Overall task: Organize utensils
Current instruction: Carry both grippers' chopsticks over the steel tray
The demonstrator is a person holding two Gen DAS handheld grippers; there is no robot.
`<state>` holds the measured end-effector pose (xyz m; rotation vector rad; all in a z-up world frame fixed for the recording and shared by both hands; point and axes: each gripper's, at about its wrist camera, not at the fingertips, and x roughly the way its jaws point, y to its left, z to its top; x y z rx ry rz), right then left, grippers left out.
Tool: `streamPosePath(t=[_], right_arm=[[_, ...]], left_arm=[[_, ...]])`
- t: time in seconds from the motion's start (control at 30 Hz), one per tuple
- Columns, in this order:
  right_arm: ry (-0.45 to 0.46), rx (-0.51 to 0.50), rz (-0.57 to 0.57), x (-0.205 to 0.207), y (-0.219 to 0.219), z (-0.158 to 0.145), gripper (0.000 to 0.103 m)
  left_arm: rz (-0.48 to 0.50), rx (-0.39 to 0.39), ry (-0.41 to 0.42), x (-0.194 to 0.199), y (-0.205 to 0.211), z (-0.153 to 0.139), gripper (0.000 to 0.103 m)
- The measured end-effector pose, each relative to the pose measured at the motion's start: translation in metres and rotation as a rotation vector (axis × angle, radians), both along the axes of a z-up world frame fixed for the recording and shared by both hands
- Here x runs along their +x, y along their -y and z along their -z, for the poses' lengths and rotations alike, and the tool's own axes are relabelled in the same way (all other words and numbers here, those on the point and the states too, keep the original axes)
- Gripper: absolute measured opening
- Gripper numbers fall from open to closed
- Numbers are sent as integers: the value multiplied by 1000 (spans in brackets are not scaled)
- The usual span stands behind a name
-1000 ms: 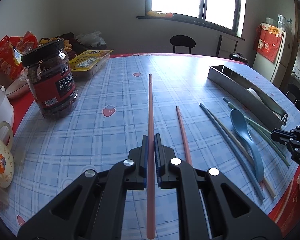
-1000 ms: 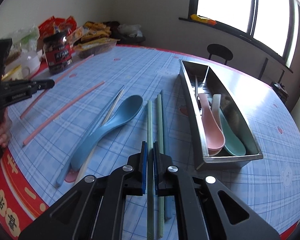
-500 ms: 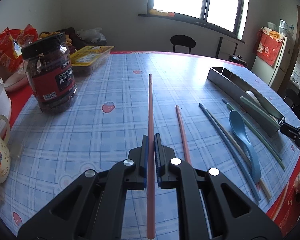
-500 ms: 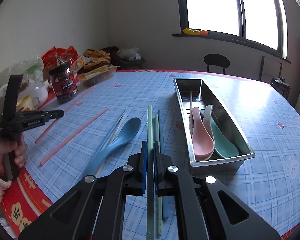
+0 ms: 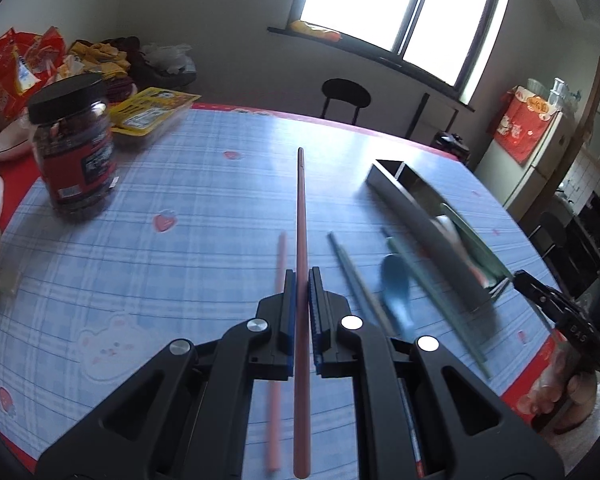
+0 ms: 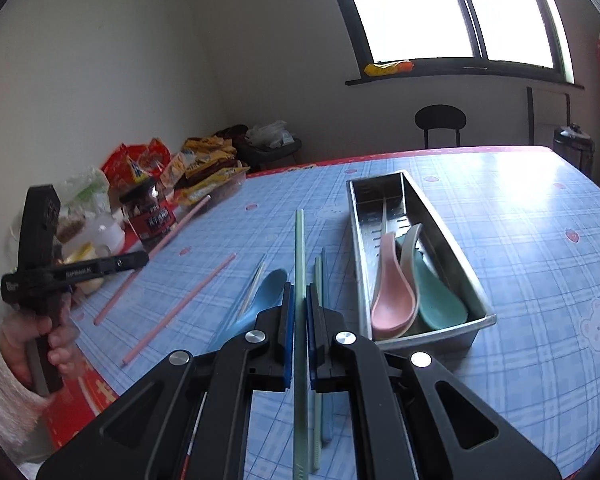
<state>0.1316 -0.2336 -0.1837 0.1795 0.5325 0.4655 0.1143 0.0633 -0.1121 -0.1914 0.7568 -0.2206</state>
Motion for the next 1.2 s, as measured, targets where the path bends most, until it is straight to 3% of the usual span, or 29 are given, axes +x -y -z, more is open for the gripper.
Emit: streamPosePath(t=[0.13, 0.37, 0.53, 0.77, 0.93, 1.2], right_arm=[[48, -11, 21, 18, 22, -18, 6], [86, -52, 46, 78, 36, -42, 6], [49, 55, 66, 100, 51, -24, 6], [-117, 94, 51, 120, 63, 13, 6], [-162, 89, 71, 126, 66, 24, 6], [-172, 77, 96, 129, 65, 26, 6]], left_arm=[[51, -38, -7, 13, 40, -15, 10], [56, -187, -60, 61, 104, -22, 10], [27, -315, -145, 92, 137, -6, 10], [-39, -419, -210, 119, 153, 22, 10], [-90, -458, -245, 130, 158, 35, 10], [-107, -437, -276, 138, 174, 44, 10]])
